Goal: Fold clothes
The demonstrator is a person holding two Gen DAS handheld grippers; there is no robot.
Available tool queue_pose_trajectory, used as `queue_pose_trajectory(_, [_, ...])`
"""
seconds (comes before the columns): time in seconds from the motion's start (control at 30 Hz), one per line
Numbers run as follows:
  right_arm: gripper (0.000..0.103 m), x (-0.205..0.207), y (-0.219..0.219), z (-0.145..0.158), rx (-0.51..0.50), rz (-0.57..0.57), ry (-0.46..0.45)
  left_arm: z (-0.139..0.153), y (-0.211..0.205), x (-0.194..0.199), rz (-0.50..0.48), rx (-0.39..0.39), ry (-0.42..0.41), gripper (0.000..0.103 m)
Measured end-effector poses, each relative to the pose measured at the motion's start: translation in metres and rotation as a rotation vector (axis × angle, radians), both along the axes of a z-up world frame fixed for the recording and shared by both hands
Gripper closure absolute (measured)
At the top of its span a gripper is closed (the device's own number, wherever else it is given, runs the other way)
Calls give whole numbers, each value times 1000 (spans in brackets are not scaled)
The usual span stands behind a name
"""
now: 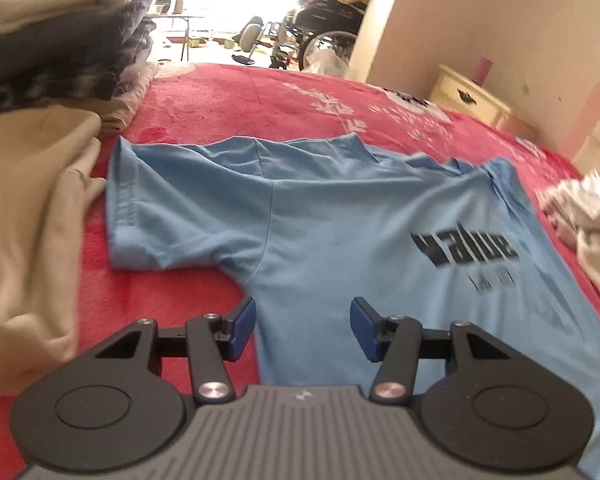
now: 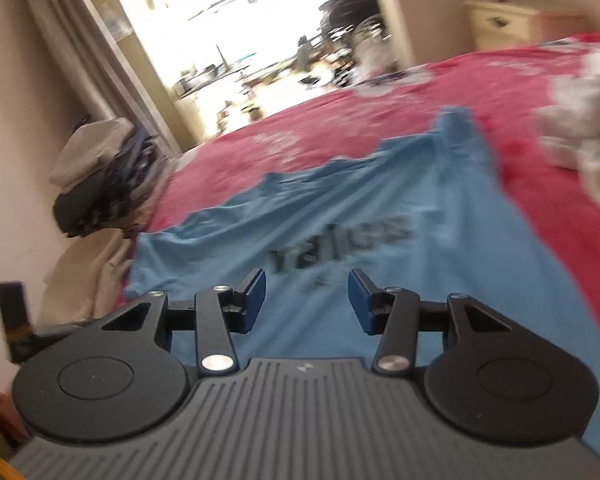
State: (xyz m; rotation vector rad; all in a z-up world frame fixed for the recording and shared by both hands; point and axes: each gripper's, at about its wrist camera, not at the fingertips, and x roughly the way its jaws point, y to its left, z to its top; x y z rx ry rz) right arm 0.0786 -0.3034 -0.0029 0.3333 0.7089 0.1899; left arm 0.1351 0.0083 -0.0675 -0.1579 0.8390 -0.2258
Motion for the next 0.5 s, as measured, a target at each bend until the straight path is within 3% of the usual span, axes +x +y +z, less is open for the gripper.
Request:
queue_pose_trajectory(0.13, [59,83,51,-14,-54,113,29,-16,-7,0,-2,31,-36,48])
queue_pose_trajectory(0.33, [60,205,110,-52,-141,189,133,-30,-18,-12,-21,116,-122,44])
queue_pose_trajectory(0.5, [61,270,137,-98,-244,209,253,-39,-21,-23,-1,131,-197,43])
